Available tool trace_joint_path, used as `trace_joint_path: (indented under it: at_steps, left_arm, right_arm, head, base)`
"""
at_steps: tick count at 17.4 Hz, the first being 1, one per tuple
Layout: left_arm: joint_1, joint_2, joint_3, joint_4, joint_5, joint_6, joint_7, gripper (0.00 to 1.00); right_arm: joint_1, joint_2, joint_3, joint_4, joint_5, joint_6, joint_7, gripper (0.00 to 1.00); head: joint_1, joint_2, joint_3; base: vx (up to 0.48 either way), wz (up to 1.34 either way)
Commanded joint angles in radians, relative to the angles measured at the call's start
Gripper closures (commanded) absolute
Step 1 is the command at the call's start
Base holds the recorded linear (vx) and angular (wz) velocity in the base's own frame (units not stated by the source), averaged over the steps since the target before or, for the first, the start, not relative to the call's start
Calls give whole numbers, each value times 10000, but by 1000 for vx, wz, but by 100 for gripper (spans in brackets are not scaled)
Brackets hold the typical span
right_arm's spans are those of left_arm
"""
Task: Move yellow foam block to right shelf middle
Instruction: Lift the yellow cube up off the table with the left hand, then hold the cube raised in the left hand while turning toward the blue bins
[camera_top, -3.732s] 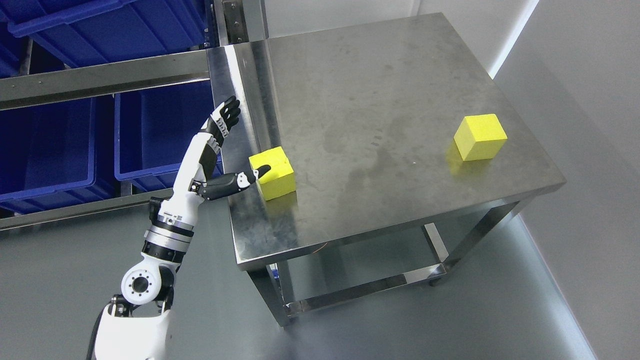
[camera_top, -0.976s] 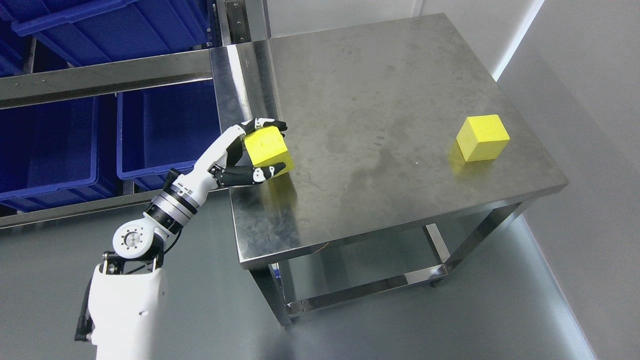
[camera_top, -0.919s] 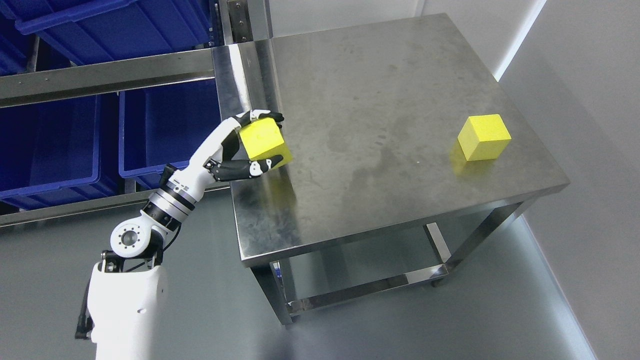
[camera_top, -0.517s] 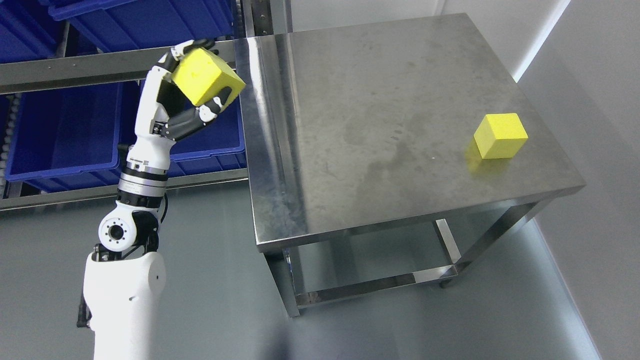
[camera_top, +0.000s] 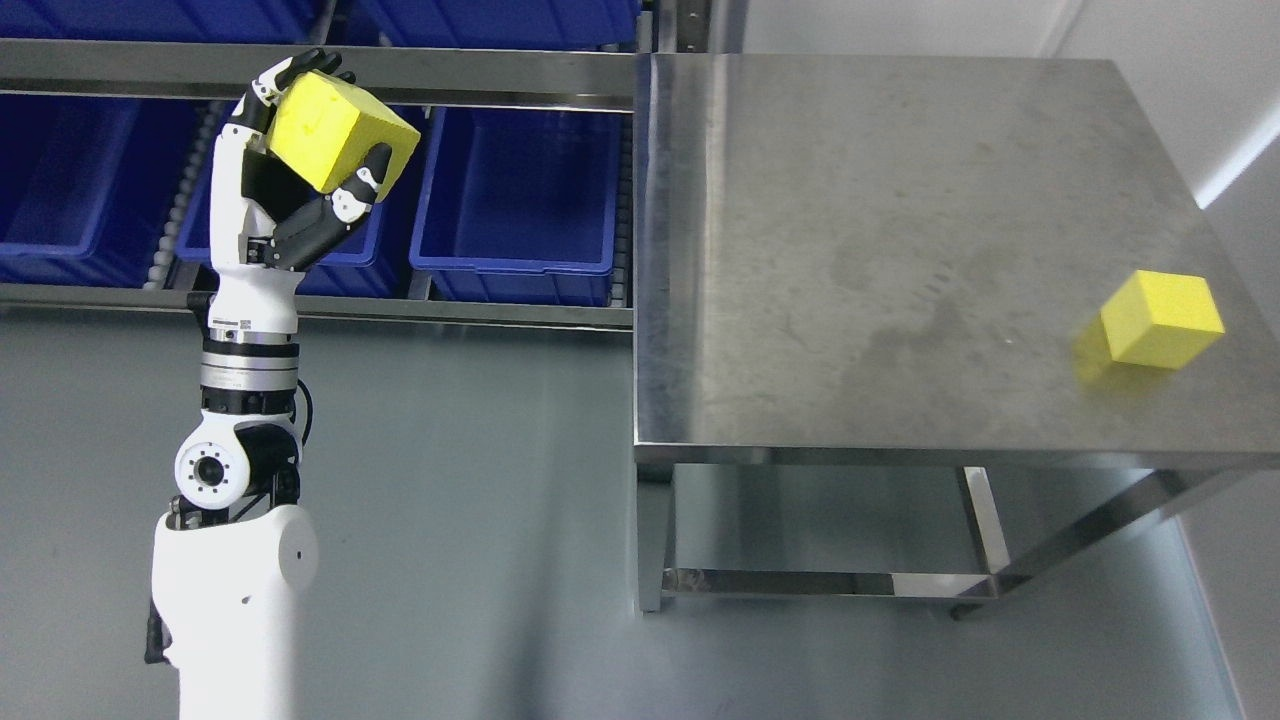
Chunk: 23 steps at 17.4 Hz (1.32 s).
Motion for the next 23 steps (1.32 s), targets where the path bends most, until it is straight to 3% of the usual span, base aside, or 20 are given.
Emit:
trace_joint_path:
  at_steps: [1,12,23]
  left_arm:
    - [212,145,859,-156,51,3,-207,68]
    - [412,145,1105,-294,21,18,-191,68]
    - [412,145,1228,-294,21,110,-207,67]
  right_arm:
    - [-32,-175,0,-175,-15,4,2,0]
    - [-32,-175,0,-175,0,4,2,0]
    - [-32,-175,0,-175,0,4,2,0]
  head:
    - [0,0,0]
    - [0,-3,0]
    - [0,-4,0]
  base:
    - [-55,577]
    - [-43,964]
    - [100,448]
